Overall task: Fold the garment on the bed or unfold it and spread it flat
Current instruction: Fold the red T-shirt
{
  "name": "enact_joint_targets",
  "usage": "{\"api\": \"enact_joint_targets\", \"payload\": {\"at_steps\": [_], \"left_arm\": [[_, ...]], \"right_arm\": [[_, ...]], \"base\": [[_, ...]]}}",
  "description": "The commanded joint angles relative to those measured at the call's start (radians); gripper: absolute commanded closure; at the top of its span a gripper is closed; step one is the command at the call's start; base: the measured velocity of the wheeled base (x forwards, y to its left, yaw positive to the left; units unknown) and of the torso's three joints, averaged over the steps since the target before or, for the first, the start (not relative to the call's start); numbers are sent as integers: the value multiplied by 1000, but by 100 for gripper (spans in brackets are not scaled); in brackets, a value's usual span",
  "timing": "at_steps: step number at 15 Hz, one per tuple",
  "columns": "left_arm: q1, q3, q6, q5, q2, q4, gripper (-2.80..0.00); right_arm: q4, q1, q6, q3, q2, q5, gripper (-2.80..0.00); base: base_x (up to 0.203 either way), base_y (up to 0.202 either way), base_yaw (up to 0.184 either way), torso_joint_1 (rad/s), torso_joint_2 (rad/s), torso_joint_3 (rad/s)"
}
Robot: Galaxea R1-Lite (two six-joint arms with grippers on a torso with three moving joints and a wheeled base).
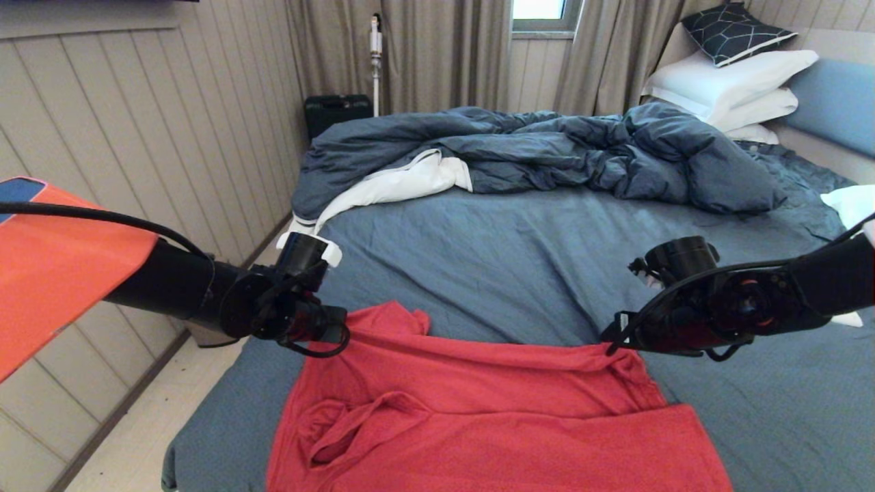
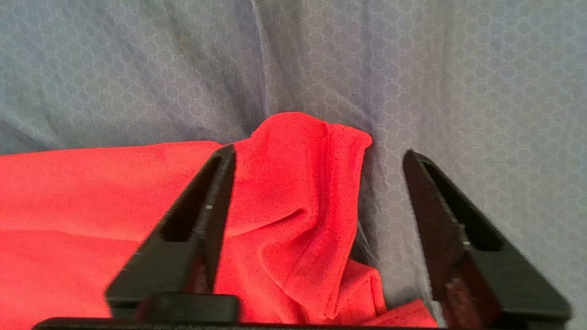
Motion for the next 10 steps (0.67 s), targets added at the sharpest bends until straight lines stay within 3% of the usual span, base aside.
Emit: {"api": "enact_joint_targets", "payload": {"at_steps": [1,7,8,10], "left_arm": [[0,0,-1,0,4,-2,0],[0,-4,2,0,16,-10,0],[-1,-11,2,-1,18,-10,0],[0,-19,2,-2,24,-10,0]], "right_arm": [[-1,1,1,-1,16,0,-280],[-1,1,6,-20,74,3,-280],[-1,2,6,-20,75,3,0],[-1,7,6,-20,78,4,0]], "base": [[0,0,0,0,0,0],[0,0,0,0,0,0],[0,0,0,0,0,0],[0,0,0,0,0,0]]}}
